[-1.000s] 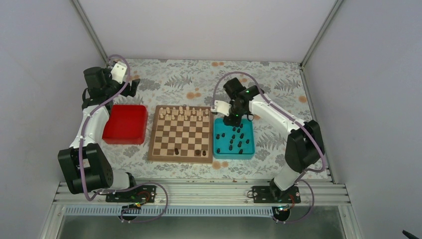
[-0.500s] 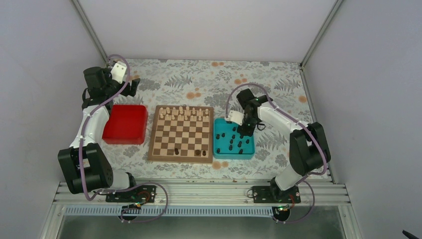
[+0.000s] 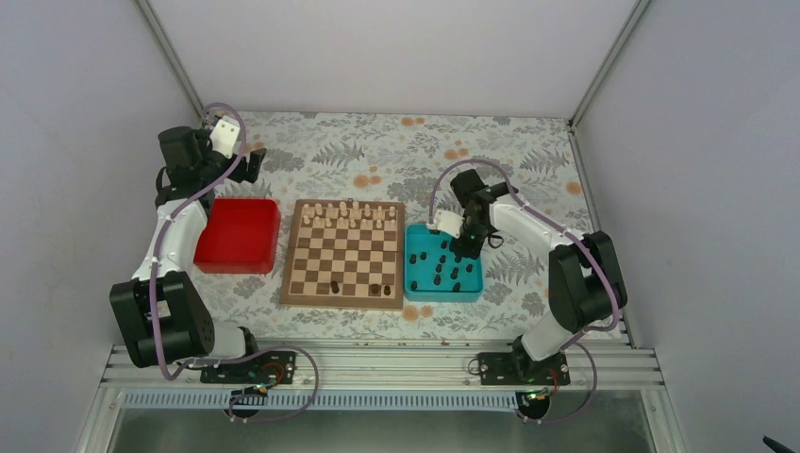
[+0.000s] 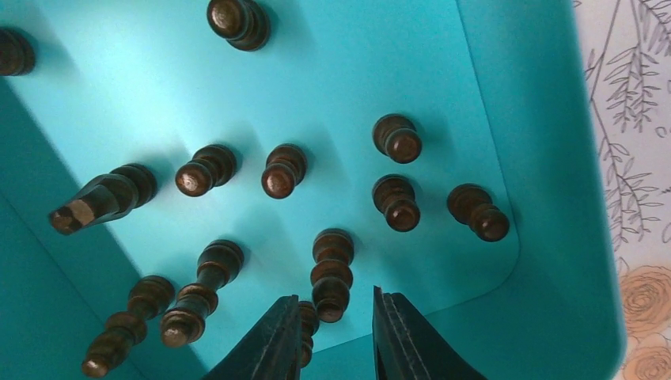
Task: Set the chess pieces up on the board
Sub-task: Pick up the chess piece from the storage box.
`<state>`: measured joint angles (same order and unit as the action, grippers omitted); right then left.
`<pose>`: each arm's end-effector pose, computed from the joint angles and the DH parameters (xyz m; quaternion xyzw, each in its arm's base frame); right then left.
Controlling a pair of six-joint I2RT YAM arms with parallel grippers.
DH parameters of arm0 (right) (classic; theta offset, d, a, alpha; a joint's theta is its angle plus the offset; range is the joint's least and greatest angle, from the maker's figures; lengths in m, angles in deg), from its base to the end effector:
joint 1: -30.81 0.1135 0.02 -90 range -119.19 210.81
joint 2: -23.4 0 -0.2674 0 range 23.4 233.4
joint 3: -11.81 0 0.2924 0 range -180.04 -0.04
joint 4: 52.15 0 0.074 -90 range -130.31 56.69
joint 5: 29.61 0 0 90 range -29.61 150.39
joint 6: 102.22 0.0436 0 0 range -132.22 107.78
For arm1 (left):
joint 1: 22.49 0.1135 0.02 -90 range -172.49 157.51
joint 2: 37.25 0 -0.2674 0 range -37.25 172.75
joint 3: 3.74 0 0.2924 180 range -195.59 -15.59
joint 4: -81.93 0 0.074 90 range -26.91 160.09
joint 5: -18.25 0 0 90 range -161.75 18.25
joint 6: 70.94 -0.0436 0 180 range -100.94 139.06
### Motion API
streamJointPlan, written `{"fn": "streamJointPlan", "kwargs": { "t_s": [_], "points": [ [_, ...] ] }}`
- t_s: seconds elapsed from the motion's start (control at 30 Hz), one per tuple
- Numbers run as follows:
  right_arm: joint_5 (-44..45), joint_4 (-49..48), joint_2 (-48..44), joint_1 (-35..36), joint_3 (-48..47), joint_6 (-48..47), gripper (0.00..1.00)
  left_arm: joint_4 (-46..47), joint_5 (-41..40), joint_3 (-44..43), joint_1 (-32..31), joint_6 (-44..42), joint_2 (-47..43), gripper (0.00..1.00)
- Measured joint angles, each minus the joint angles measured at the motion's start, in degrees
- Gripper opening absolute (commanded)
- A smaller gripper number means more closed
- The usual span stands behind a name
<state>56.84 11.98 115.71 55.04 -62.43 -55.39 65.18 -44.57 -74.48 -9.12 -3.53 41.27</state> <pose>0.2950 0.1357 0.1736 -0.5550 0.8285 0.0193 0.0721 0.3540 0.0637 0.2891 0.1924 0.8048 -0.0258 0.5610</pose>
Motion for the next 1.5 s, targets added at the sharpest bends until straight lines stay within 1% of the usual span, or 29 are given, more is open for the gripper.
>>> {"fn": "streamJointPlan", "kwargs": {
  "t_s": [0.47,0.73,0.87,1.0,1.13,1.2,1.37,1.5],
  "points": [
    [-0.87,-1.33,2.62,-0.04,1.84,-0.04,0.26,0.0,0.48,0.0,0.0,0.39,0.33,1.0],
    [-0.79,-2.6,4.57,-0.35,2.05,-0.13,0.1,-0.04,0.55,0.0,0.0,0.39,0.9,1.0],
    [-0.68,-2.51,4.5,-0.35,2.01,-0.07,0.07,-0.04,0.72,0.0,0.0,0.39,0.9,1.0],
    [-0.68,-0.7,4.02,-0.31,0.85,-0.07,0.06,-0.04,0.81,0.0,0.0,0.39,0.9,1.0],
    [-0.13,3.04,2.32,0.76,-4.98,0.15,0.05,-0.04,0.9,0.0,0.0,0.39,0.9,1.0],
    [0.72,4.9,1.77,2.56,-9.62,0.44,0.05,-0.04,0.92,0.0,0.0,0.39,0.9,1.0],
    [1.68,9.03,2.36,10.58,-21.0,1.29,0.05,-0.04,0.92,0.0,0.0,0.39,0.9,1.0],
    [1.38,11.06,6.6,17.77,-29.64,1.46,0.05,-0.09,0.92,0.0,0.0,0.37,0.81,1.0]
  ]
}}
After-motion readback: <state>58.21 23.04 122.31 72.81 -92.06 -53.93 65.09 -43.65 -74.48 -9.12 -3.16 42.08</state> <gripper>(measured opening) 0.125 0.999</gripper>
